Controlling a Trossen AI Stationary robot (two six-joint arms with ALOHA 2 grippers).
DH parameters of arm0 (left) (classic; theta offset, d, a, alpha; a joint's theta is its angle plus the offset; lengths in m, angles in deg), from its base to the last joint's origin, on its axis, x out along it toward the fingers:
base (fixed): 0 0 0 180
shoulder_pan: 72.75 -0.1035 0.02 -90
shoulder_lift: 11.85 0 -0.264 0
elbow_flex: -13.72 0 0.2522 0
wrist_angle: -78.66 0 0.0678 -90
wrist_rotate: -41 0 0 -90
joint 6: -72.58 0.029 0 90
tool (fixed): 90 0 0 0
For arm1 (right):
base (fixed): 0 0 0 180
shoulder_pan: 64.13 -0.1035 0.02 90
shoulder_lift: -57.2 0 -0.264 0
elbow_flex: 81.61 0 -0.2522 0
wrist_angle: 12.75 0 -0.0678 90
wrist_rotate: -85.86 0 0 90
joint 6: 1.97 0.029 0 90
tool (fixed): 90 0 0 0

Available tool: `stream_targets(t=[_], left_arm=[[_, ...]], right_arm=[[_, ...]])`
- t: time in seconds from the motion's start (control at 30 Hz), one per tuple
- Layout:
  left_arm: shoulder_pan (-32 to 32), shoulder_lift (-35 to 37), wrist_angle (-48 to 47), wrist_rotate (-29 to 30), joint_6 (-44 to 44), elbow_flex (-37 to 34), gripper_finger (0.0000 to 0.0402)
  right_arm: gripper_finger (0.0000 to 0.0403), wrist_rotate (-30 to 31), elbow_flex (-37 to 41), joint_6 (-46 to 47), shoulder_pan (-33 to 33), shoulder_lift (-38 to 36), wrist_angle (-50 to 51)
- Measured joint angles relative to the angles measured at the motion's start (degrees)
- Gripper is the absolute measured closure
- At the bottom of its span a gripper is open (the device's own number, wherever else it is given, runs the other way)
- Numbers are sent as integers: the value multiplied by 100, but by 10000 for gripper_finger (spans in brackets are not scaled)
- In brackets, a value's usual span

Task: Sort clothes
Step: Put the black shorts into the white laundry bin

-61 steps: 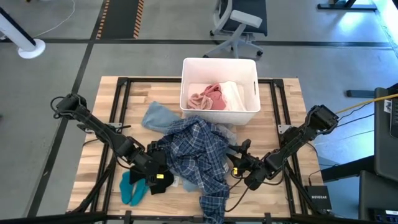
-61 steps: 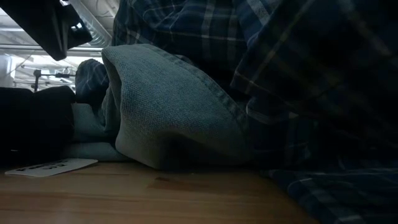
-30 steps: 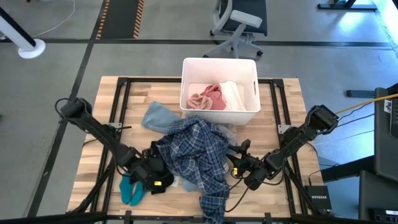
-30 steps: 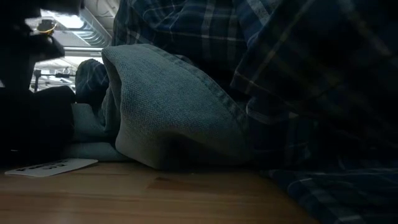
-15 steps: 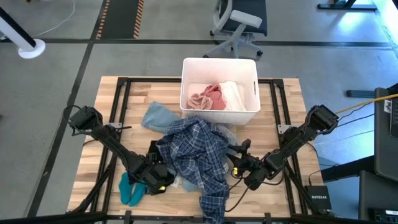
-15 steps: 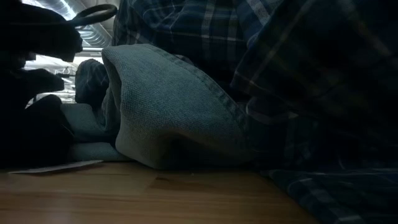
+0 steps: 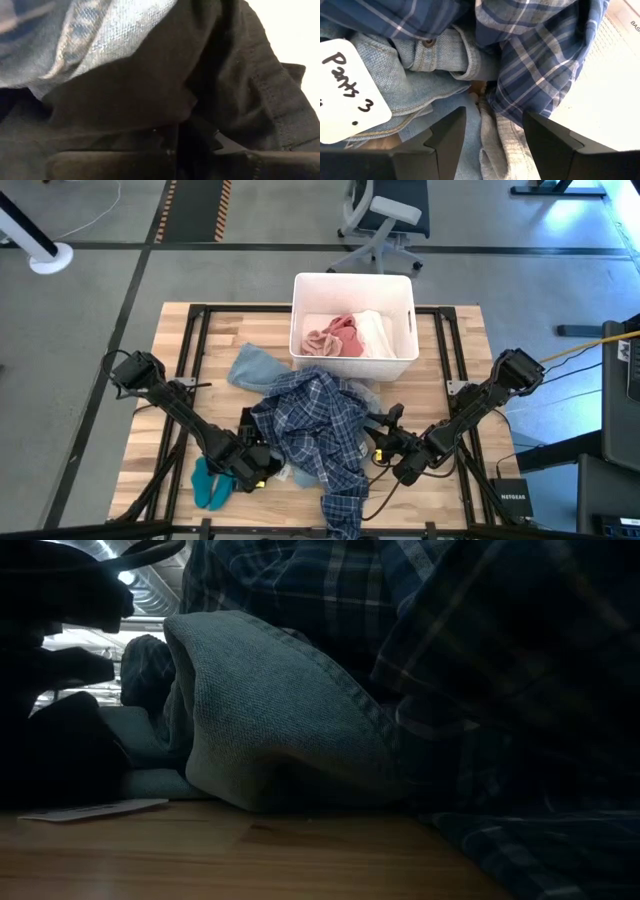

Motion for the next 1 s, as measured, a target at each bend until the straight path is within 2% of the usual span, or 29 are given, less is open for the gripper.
stream_targets(t=[0.33, 0.8, 1.0], left_arm=[[-72, -24, -141, 71, 361, 150, 396], [-72, -25, -997, 87, 869, 1298, 394], [-70, -15, -1231, 345, 1148, 1710, 391]], right_arm=[[188, 2, 0, -2, 1, 0, 0], [188, 2, 0, -4, -1, 0, 2], [188, 2, 0, -5, -1, 0, 3]])
